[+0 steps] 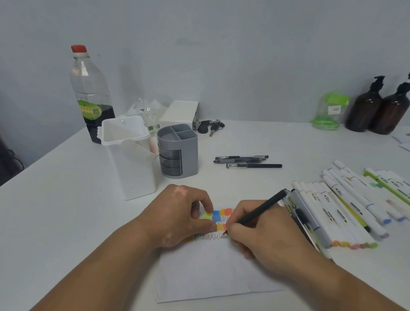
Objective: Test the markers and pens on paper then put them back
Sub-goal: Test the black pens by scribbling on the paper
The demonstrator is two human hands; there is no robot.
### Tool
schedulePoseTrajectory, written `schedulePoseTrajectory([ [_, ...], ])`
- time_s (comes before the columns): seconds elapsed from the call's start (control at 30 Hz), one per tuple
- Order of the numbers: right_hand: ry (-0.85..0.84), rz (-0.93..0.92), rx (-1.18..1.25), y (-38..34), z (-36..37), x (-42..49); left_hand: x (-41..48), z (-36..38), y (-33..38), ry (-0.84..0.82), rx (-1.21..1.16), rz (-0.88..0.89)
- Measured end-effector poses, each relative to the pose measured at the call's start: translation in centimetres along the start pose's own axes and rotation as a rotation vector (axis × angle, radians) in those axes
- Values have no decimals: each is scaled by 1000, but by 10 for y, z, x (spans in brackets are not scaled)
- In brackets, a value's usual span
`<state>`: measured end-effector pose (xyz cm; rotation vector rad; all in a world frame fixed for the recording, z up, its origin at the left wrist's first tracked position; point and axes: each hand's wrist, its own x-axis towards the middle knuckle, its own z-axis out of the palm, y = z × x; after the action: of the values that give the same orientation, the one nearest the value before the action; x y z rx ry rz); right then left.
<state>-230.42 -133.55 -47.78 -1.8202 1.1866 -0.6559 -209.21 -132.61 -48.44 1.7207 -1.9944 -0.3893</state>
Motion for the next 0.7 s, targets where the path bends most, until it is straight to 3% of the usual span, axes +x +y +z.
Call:
schedulePoseTrajectory([
  [0.53,54,26,-29,-2,-3,-1,0,0,1,-5,-13,-34],
  [0.63,189,1,-47,0,-6,2,-1,0,2,10,-30,-63],
  [0.7,289,-8,96,1,-11,5,-1,-2,3,55,-75,-79],
])
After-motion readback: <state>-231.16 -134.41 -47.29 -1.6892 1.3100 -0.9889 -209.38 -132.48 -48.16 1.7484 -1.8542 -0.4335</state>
